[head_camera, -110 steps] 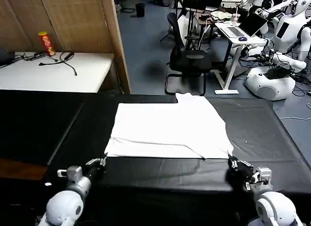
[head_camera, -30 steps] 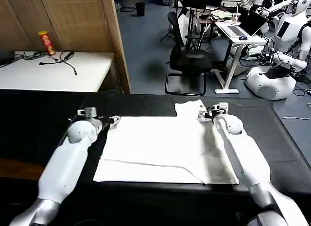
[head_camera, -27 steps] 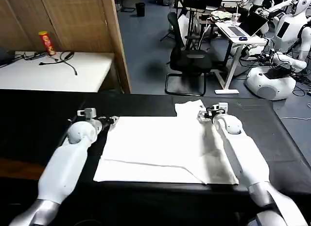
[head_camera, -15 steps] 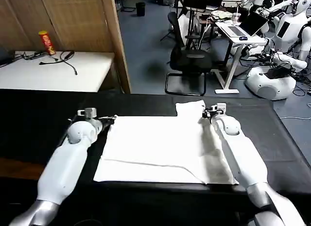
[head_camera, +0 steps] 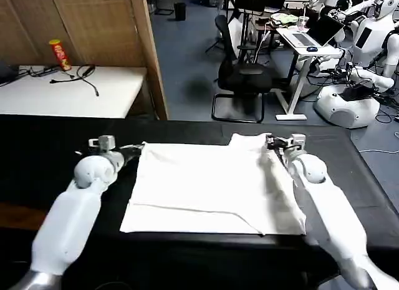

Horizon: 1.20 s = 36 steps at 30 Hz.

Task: Fold and organize the clothes.

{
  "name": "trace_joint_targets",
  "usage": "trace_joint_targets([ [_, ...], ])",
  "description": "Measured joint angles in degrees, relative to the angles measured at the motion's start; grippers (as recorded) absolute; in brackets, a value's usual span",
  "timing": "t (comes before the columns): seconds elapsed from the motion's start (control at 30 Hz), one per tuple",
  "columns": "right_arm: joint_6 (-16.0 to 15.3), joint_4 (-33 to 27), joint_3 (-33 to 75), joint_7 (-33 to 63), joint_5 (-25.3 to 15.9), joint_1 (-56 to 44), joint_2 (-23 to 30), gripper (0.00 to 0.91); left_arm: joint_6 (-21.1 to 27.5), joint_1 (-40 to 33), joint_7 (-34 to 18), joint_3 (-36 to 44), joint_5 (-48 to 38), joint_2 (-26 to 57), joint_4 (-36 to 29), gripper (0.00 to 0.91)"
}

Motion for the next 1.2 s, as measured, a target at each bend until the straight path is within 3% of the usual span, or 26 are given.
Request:
trace_joint_targets([
  [0.4, -7.38, 17.99, 5.85, 3.51, 0.31, -15.97, -8.07, 0.000, 1.25, 14.99, -2.00, -4.69, -1.54, 8.08, -17.84, 0.000],
  [0.63, -12.48, 24.96, 8.25, 4.78, 0.24, -24.09, -10.33, 0.000, 1.25, 22.40, -0.80, -7.47, 2.11, 10.03, -23.37, 0.000],
  [0.83, -13.27, 27.65, 9.95, 5.53, 0.11, -29.06, -10.16, 0.000, 1.25, 27.85, 0.66, -9.15, 4.57, 10.17, -25.42, 0.000],
  [0.87, -13.27, 27.85, 10.15, 5.67, 0.16, -29.63, -10.04, 0.000, 1.25, 28.60, 1.01, -9.33, 4.92, 10.16, -25.58, 0.722],
  [0.9, -13.27, 28.13, 10.33, 5.91, 0.44, -30.10, -9.92, 0.205, 1.24, 29.34, 1.31, -9.47, 5.31, 10.09, -25.71, 0.878],
  [0.93, -13.27, 28.45, 10.51, 6.10, 0.81, -30.51, -9.82, 0.878, 1.24, 29.91, 1.34, -9.50, 5.78, 9.98, -25.76, 0.878],
  [1.2, -13.27, 32.27, 13.96, 7.80, 5.56, -34.55, -9.21, 0.878, 1.23, 33.05, 0.86, -10.33, 10.05, 8.85, -26.42, 0.878],
])
